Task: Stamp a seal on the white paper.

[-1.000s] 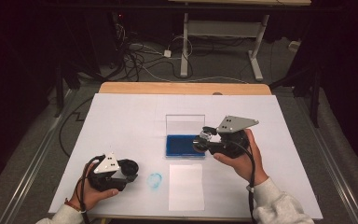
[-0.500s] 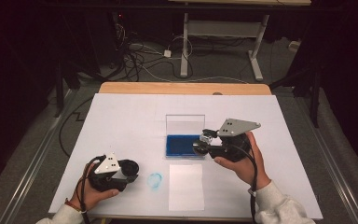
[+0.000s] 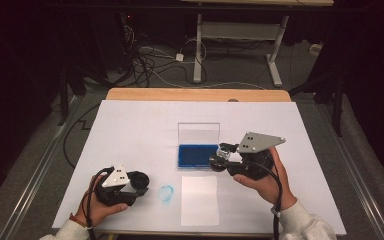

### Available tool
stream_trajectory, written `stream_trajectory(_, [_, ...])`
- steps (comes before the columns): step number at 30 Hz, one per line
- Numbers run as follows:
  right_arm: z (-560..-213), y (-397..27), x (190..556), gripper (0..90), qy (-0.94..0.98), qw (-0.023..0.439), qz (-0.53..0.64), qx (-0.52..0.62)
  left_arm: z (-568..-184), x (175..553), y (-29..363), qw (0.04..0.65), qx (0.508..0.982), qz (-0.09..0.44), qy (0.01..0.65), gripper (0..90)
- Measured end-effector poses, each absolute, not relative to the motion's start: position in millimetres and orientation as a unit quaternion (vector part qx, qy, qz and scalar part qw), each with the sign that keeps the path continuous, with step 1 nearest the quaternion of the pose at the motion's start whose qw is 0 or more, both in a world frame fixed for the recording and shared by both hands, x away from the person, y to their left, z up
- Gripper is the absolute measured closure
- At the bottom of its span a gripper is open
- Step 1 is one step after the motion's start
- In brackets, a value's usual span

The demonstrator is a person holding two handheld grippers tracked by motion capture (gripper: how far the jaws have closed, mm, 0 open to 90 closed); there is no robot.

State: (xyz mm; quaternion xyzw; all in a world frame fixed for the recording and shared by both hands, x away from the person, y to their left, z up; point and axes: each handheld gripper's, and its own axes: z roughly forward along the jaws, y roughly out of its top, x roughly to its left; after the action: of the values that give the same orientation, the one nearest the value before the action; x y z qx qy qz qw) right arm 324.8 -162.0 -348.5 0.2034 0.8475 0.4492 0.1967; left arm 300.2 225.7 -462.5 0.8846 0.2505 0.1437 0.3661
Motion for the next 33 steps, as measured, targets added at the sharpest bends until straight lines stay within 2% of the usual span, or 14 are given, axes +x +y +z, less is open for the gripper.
stream_trajectory(11, [-360, -147, 311, 57.3, 0.862, 0.182, 0.437, 0.181, -462, 298, 224, 0.366, 0.886, 0.142, 0.247, 36.9])
stream_trajectory(33, [-407, -120, 298, 57.2, 0.883, 0.150, 0.416, 0.160, -463, 298, 224, 0.364, 0.886, 0.140, 0.249, 36.9])
